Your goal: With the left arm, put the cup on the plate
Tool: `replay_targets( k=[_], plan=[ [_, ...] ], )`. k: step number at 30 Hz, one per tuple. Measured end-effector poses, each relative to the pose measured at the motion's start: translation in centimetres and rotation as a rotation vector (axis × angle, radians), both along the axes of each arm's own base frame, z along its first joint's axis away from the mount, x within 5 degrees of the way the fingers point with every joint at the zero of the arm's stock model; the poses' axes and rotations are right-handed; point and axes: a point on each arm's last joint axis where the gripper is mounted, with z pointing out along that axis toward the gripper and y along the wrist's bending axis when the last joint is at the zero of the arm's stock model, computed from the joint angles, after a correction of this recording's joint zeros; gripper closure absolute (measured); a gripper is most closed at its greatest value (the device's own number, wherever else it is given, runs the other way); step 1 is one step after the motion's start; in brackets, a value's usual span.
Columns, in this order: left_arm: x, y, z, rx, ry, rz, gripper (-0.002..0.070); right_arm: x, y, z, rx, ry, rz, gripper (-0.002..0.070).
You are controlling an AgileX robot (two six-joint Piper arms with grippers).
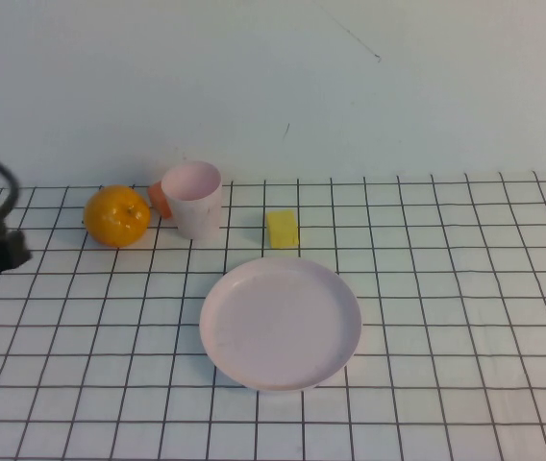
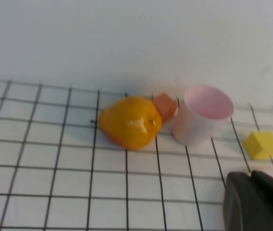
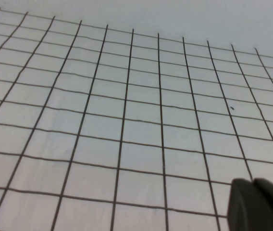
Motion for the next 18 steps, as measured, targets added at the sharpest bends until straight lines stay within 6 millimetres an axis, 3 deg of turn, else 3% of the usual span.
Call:
replay_targets(
  k=[6, 9, 14, 16, 18],
  plan=[
    [7.4, -0.9, -0.4, 0.003, 0.211, -0.097, 0.0647, 0.0, 0.0, 0.0, 0.0, 0.0, 0.0, 0.0678],
    [11.4, -1.3, -0.6, -0.001, 0.272, -0.129, 0.0544, 0.0, 0.0, 0.0, 0.0, 0.0, 0.0, 0.0678],
    [17.3, -2.0, -0.5, -0.009, 0.35, -0.206, 0.0249, 0.0, 0.0, 0.0, 0.0, 0.0, 0.0, 0.0678],
    [19.8, -2.2, -0.5, 0.003, 0.346, -0.224, 0.0203, 0.0, 0.0, 0.0, 0.0, 0.0, 0.0, 0.0678],
    [22.1, -2.6, -1.0, 0.033, 0.356, -0.239, 0.0206, 0.0, 0.0, 0.0, 0.0, 0.0, 0.0, 0.0678]
  ],
)
